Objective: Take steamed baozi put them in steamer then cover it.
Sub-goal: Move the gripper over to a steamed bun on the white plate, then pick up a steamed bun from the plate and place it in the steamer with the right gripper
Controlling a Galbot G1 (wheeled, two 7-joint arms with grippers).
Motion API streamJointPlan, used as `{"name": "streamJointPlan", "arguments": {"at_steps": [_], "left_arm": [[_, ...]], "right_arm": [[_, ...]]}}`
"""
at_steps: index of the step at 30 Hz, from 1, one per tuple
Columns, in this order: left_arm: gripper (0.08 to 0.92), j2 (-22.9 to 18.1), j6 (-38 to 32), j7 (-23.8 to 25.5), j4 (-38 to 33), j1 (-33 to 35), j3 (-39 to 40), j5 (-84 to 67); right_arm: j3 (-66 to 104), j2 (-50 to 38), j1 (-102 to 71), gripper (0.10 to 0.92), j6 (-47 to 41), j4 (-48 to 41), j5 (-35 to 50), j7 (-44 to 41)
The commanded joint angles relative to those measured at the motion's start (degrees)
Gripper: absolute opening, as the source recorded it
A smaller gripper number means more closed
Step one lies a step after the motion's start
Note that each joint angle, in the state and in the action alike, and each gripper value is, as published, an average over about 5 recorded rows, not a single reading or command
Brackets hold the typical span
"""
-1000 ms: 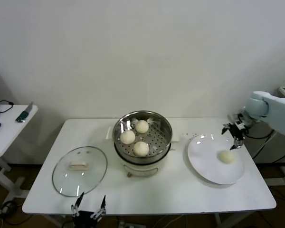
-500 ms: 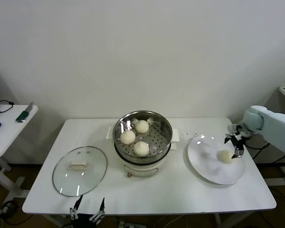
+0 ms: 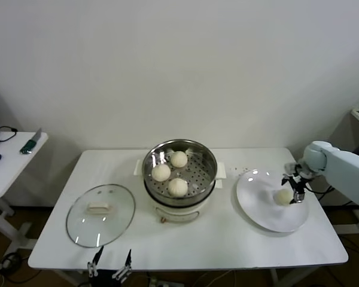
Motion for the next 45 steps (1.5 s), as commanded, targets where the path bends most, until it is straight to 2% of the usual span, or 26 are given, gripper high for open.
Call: {"name": "streamJointPlan", "arguments": {"at_steps": [1,17,23,28,34,40,45], "left_arm": [[0.823,0.02,-0.05,-0.03,-0.06,0.12,0.00,0.02],[0.823,0.06,0.32,-0.21,0.01,-0.18,-0.02,-0.05],[0.823,0.08,0.29,-0.22,-0.13,-0.10,0.14,-0.07],[0.823,0.47,0.28,-0.23,-0.37,-0.05,0.22,-0.15],[0.823,1.38,0.23,-0.24,-1.31,0.09,0.67,-0.24],[0.823,2.13,0.33,-0.24,-2.26,0.32,1.30,-0.18],[0.823,3.00,0.04,-0.25,-2.74,0.82,1.42,-0.35]], "right_arm": [[2.84,0.71,-2.45,0.810,0.52,-2.38,-1.31,-0.07],[1.64,0.10,-0.08,0.707,0.47,-0.58,-0.95,-0.99],[-4.21,-1.51,6.57,0.688,-0.36,3.79,2.91,-1.09],[-17.64,-3.51,22.17,0.687,-3.00,13.79,10.05,-1.41],[-34.60,-1.72,44.61,0.687,-7.74,28.26,24.39,-1.18],[-39.75,5.18,58.23,0.687,-12.98,38.00,37.14,1.14],[-37.37,11.19,60.48,0.687,-17.15,41.88,46.83,4.40]]}}
